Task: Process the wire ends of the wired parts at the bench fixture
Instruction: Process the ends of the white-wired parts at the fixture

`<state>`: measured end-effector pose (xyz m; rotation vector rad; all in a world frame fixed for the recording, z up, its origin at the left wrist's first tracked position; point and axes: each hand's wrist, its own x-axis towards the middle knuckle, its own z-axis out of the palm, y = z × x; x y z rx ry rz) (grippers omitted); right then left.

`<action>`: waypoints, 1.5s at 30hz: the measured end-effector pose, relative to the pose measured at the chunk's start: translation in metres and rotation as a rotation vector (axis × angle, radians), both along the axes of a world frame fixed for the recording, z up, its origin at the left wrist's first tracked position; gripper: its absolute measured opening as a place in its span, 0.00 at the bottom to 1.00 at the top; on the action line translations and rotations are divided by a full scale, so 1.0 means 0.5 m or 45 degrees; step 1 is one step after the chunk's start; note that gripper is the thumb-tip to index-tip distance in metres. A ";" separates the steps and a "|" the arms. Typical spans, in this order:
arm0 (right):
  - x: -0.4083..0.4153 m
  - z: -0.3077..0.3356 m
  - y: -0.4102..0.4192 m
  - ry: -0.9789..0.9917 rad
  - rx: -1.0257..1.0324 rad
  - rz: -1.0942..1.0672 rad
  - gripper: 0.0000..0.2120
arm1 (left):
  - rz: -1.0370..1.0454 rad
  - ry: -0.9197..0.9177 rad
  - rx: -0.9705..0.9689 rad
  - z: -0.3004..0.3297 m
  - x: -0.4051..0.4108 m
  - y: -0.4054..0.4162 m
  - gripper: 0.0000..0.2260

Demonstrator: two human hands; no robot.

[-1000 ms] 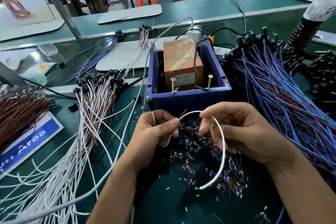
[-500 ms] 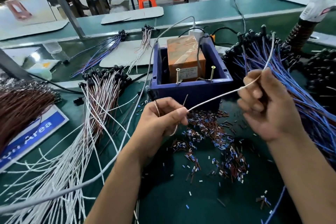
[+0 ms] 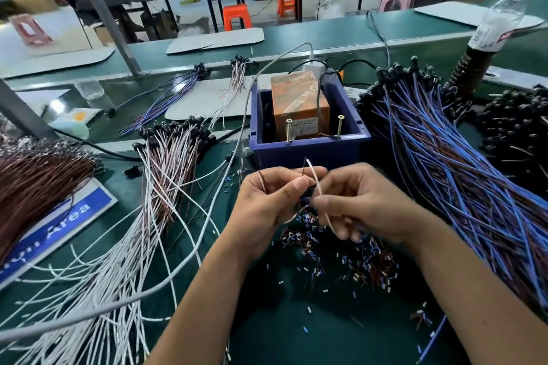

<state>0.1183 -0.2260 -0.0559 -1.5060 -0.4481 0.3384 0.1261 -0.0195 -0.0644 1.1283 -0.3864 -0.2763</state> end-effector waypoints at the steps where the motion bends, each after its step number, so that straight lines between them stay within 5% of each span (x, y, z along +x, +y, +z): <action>1: 0.000 -0.003 0.010 0.012 -0.029 -0.013 0.07 | 0.018 0.016 0.003 -0.001 0.000 -0.004 0.08; 6: 0.002 -0.007 0.027 0.015 -0.046 0.021 0.11 | 0.066 0.095 -0.003 -0.003 0.007 -0.011 0.13; 12: 0.015 -0.008 0.033 0.170 0.241 -0.227 0.16 | -0.079 0.215 0.031 -0.003 0.013 -0.003 0.12; 21: 0.010 -0.011 0.026 0.016 0.228 -0.349 0.04 | -0.139 0.269 0.055 -0.003 0.010 -0.008 0.10; 35: 0.005 0.004 0.018 -0.094 0.367 -0.489 0.06 | 0.075 0.099 0.100 -0.008 0.012 -0.009 0.10; 41: 0.004 -0.004 0.020 -0.397 -0.045 -0.671 0.07 | -0.076 0.154 0.081 -0.008 0.007 -0.013 0.06; 45: 0.004 -0.002 0.010 -0.406 -0.097 -0.636 0.07 | -0.116 0.206 0.087 -0.008 0.010 -0.009 0.09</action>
